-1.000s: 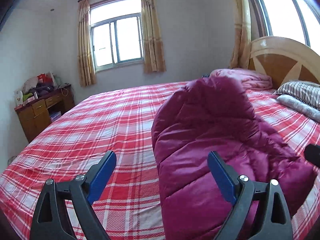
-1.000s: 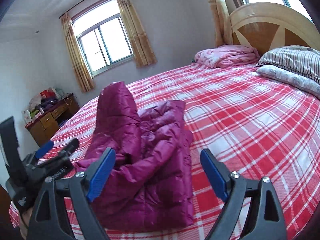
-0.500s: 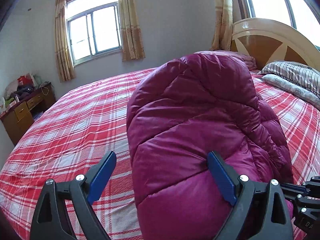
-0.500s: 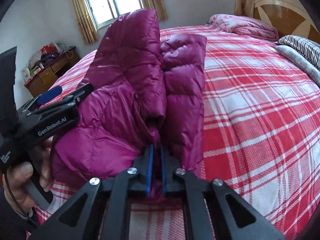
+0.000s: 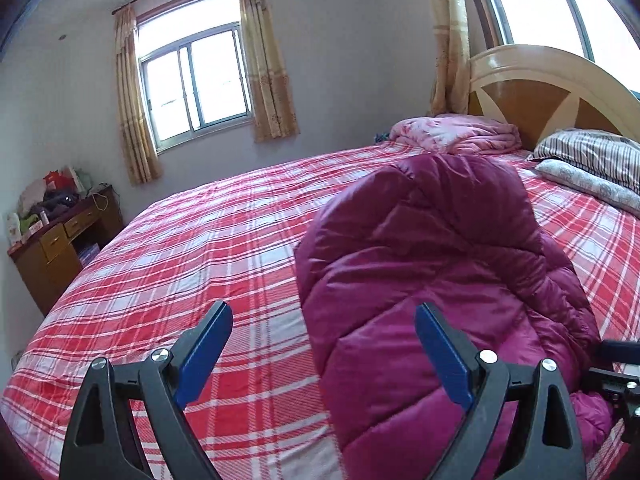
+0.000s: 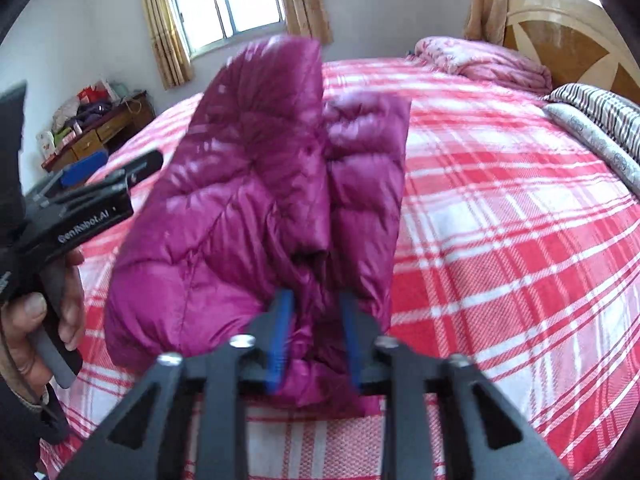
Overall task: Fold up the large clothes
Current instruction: 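Grasp the folded jacket with the right gripper while the left gripper presses it, then grasp the end of the magenta jacket bundle with both grippers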
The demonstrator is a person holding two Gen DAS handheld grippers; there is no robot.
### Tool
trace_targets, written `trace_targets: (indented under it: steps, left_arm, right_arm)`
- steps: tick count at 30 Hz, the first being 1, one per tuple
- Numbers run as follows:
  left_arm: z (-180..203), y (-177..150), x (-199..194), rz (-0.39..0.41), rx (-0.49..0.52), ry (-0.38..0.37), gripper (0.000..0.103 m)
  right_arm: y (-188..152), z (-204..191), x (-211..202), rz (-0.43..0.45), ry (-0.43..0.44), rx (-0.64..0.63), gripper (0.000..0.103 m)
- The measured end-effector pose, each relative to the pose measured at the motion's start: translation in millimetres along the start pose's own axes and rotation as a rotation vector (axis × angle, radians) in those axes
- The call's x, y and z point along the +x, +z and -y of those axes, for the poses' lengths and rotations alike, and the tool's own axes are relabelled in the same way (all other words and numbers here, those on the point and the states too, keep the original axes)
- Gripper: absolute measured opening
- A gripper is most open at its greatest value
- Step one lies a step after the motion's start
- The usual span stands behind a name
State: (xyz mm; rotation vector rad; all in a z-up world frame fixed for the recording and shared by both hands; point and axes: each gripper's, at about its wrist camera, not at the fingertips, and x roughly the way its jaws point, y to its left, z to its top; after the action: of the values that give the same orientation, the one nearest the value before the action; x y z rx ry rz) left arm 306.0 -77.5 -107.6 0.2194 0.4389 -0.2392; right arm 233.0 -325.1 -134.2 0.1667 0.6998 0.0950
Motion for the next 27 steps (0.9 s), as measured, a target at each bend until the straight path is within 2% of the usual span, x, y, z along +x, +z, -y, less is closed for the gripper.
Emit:
trace_targets:
  steps: [1, 2, 4, 7, 8, 9, 10, 11, 12, 14, 16, 18, 20, 23, 25, 26, 27]
  left_arm:
    - [-5.8, 1.2, 4.5, -0.011, -0.01, 0.01, 0.093]
    - [-10.6, 1.8, 9.6, -0.025, -0.019, 0.019, 0.093]
    - [-15.5, 1.2, 17.0, -0.047, -0.029, 0.027, 0.093]
    - [-15.2, 1.5, 20.9, -0.062, -0.039, 0.018, 0.093]
    - [-14.6, 1.3, 20.3, -0.061, -0.038, 0.013, 0.093]
    - [-13.4, 2.4, 19.7, -0.058, -0.031, 0.011, 0.093]
    - [-10.8, 4.0, 19.0, -0.054, -0.022, 0.01, 0.093]
    - [-7.5, 6.4, 17.9, -0.047, -0.013, 0.01, 0.093]
    - [-4.6, 9.8, 17.4, -0.039, -0.006, 0.009, 0.093]
    - [-0.5, 16.3, 15.7, -0.018, -0.003, 0.002, 0.093]
    - [4.1, 21.9, 17.6, -0.007, -0.006, -0.008, 0.093]
    - [14.7, 23.5, 24.9, -0.016, 0.005, -0.017, 0.093]
    - [33.4, 19.8, 36.0, -0.039, 0.045, -0.015, 0.093]
    - [58.6, 13.2, 47.0, -0.06, 0.113, -0.006, 0.093]
    - [62.4, 13.5, 45.6, -0.047, 0.114, -0.01, 0.093]
    - [61.1, 14.0, 45.7, -0.047, 0.106, -0.015, 0.093]
    - [59.1, 14.0, 46.0, -0.05, 0.099, -0.02, 0.093]
  right_arm:
    - [8.4, -1.6, -5.4, 0.037, -0.001, 0.007, 0.082]
    - [16.4, -3.5, -7.4, 0.065, -0.004, 0.004, 0.087]
    - [34.8, -9.3, -2.6, 0.07, -0.013, -0.013, 0.086]
    - [57.4, -14.8, 16.5, 0.059, 0.018, -0.019, 0.083]
    - [62.8, -13.9, 24.9, 0.03, 0.038, -0.016, 0.075]
    - [68.4, -12.7, 36.5, -0.008, 0.067, -0.011, 0.05]
    - [71.0, -10.6, 47.0, -0.052, 0.09, -0.004, 0.033]
    - [71.4, -7.7, 52.6, -0.074, 0.102, 0.006, 0.019]
    - [70.5, -4.4, 50.1, -0.059, 0.098, 0.013, 0.013]
    - [64.7, 1.5, 36.5, -0.026, 0.072, 0.014, 0.007]
    - [53.6, 15.2, 26.5, -0.012, 0.023, 0.041, 0.006]
    - [39.9, 32.2, 29.3, -0.039, -0.05, 0.087, 0.002]
    - [28.8, 57.2, 43.4, -0.094, -0.032, 0.167, 0.0]
    - [19.5, 69.7, 36.8, -0.069, -0.035, 0.201, 0.0]
    - [23.5, 71.3, 24.1, -0.032, 0.008, 0.229, 0.011]
    - [27.9, 68.2, 17.1, -0.006, 0.02, 0.223, 0.032]
    - [31.4, 65.4, 9.3, 0.027, 0.029, 0.217, 0.065]
